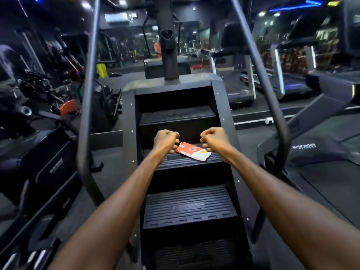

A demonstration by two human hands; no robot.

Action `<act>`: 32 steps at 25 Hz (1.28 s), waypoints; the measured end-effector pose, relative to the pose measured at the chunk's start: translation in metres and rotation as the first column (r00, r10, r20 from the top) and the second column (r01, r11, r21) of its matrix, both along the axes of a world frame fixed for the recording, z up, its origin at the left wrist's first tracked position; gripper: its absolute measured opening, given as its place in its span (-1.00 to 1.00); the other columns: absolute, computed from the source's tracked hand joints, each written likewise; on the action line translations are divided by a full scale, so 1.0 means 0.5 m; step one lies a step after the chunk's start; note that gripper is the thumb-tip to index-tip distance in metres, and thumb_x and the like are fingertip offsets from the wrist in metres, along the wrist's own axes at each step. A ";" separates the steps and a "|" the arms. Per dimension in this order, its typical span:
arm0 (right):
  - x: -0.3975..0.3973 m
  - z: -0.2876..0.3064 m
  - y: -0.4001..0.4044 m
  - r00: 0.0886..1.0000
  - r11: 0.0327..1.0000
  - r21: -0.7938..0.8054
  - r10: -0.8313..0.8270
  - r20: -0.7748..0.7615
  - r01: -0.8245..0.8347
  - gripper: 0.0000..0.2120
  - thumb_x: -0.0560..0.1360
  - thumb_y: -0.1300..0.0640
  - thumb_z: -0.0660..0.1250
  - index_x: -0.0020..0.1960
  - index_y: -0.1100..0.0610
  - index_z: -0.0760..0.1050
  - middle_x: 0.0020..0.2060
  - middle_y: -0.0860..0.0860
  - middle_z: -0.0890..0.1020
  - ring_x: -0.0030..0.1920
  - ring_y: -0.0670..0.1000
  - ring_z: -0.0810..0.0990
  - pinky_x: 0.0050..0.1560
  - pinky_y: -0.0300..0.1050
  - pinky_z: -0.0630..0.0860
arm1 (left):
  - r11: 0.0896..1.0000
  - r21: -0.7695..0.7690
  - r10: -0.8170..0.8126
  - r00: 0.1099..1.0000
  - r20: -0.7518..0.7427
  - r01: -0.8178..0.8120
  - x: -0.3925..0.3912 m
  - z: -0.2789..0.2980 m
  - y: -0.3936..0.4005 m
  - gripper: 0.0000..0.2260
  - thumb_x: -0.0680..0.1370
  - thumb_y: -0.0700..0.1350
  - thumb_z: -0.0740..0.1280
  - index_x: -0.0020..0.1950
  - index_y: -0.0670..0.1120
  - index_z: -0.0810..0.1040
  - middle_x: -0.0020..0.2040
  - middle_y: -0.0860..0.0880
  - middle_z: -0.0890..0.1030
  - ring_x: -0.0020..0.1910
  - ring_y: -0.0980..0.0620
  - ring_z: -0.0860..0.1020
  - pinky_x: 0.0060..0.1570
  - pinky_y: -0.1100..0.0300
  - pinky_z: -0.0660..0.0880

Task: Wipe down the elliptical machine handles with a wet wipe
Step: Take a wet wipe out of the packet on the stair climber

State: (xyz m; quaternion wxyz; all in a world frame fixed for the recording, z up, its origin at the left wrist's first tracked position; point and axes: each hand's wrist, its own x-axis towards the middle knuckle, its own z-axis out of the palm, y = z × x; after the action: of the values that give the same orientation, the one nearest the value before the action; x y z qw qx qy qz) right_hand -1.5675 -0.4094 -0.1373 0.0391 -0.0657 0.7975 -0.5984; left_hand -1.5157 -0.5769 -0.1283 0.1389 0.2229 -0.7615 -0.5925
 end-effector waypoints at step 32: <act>-0.733 -0.562 -0.297 0.867 0.892 0.443 -0.287 0.408 0.087 -0.87 0.36 0.11 0.38 -0.32 0.14 0.52 -0.26 0.06 0.64 -0.16 0.15 0.59 -0.18 -0.12 0.40 | 0.960 0.026 -0.252 0.816 0.520 0.280 -0.767 -0.550 -0.222 -0.84 0.53 -0.28 0.20 -0.14 -0.05 0.49 -0.29 0.01 0.46 -0.31 0.04 0.40 -0.31 0.18 0.35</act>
State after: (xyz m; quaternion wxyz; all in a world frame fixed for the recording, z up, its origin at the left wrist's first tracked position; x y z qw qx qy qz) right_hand -1.9340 -0.5578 -0.4182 0.1813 0.1677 0.8749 -0.4166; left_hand -1.8994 -0.6881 -0.4035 -0.1496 0.2619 -0.8092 -0.5042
